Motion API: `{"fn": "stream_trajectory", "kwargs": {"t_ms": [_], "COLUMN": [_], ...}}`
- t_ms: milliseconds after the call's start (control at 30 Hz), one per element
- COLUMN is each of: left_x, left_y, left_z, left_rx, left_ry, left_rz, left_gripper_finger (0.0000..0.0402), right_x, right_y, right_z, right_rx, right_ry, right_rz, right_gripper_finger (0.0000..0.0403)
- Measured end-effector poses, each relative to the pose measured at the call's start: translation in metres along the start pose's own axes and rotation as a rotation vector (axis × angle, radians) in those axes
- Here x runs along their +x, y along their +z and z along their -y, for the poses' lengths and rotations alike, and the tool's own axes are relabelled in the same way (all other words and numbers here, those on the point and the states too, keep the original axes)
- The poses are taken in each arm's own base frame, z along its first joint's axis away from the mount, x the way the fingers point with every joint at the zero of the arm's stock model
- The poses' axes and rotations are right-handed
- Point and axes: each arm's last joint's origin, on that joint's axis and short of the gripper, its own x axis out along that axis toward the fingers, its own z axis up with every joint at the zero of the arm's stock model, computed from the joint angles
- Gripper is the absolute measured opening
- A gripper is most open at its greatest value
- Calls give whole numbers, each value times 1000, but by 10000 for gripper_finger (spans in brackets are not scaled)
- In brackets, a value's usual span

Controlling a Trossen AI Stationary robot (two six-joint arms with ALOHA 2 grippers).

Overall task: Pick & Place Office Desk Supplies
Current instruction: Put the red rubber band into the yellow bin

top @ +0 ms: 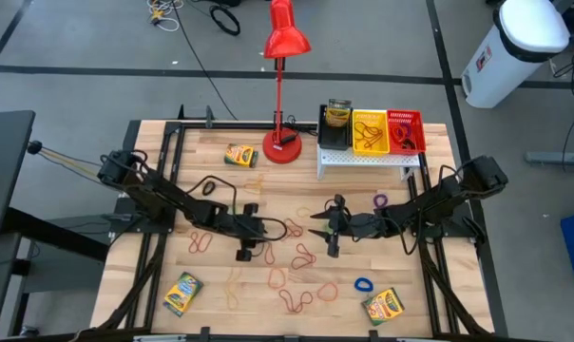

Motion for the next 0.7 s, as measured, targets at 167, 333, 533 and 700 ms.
{"fn": "stream_trajectory", "kwargs": {"t_ms": [167,333,533,700], "left_x": [9,14,15,13], "left_y": [-1,4,7,12], "left_z": [1,3,4,7], "left_rx": [16,3,32,138], "left_ry": [-12,-38,-42,37], "left_rz": [-38,-92,-116,-54], "left_gripper_finger": [130,98,10,5], "right_x": [0,0,0,0], "right_y": [0,0,0,0], "right_z": [0,0,0,0], "right_rx": [1,1,-1,0], "right_ry": [0,0,0,0], "right_rz": [3,2,0,0], "right_gripper_finger": [209,209,209,209]}}
